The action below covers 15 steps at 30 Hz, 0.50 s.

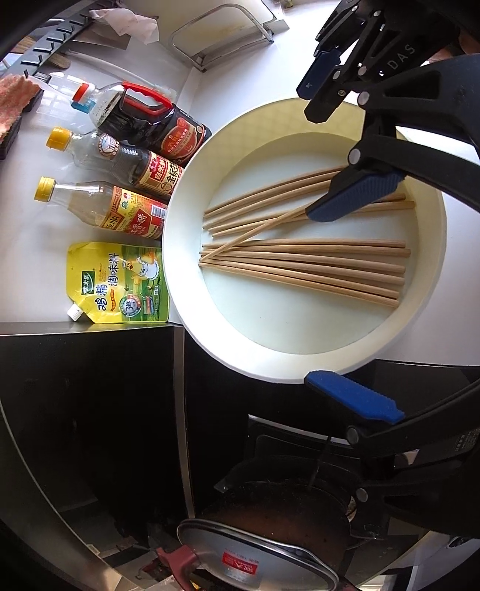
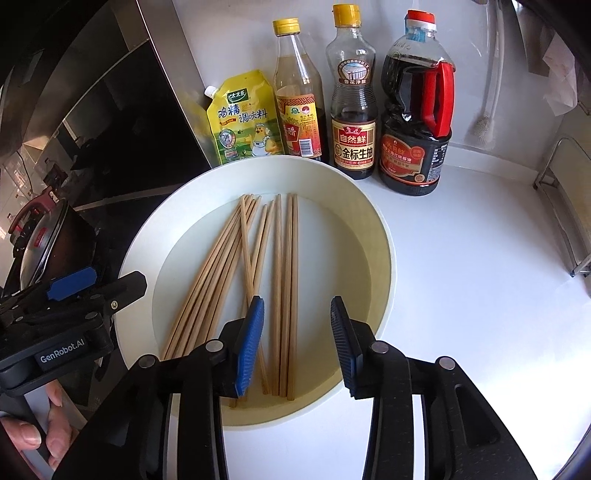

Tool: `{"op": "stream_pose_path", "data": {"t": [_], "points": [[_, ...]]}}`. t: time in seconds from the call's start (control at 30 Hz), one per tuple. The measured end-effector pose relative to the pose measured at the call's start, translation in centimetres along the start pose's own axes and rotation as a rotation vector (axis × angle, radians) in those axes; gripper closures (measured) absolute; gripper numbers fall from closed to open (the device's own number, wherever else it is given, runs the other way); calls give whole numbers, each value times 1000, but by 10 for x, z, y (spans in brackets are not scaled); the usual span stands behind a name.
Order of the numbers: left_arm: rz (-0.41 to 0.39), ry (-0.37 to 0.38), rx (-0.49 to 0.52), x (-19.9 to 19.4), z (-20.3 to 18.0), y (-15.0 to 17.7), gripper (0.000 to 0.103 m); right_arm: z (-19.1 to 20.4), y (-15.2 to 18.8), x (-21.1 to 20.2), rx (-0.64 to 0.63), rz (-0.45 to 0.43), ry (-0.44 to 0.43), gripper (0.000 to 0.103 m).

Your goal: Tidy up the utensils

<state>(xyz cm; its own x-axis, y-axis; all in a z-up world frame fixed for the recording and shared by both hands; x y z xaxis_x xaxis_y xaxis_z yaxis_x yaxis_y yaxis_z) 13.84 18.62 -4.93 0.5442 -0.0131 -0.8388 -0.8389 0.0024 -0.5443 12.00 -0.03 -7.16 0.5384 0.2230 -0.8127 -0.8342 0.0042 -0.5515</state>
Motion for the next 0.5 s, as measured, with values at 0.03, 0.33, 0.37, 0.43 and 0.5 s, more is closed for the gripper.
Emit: {"op": "stream_pose_path", "data": {"t": [0.03, 0.33, 0.37, 0.43, 0.5], "points": [[-3, -1, -1, -2, 0, 1, 21, 1, 1, -2, -2, -1, 5, 67], [-20, -14, 3, -15, 2, 9, 21, 2, 9, -12, -1, -12, 8, 64], [-21, -15, 3, -16, 2, 10, 21, 2, 9, -13, 0, -12, 7, 64], [-22, -16, 3, -17, 2, 12, 21, 2, 10, -14, -2, -12, 7, 64], [-22, -16, 3, -18, 3, 12, 21, 1, 10, -15, -2, -13, 9, 64]]}}
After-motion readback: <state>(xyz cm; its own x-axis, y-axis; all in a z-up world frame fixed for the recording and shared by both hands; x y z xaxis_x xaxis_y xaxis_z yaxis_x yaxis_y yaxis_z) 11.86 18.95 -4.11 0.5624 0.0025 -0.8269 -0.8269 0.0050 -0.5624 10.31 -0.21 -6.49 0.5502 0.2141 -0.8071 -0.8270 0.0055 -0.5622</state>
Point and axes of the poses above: each gripper's, at about its wrist camera, not at the fingertips, and x roughly the way its jaws point, z to its left, y to its underside, the point moved 2 cm from there along x, roughly the way its jaws point, and after that the axes turned 2 degrees about -y, right-handed, at the moved point
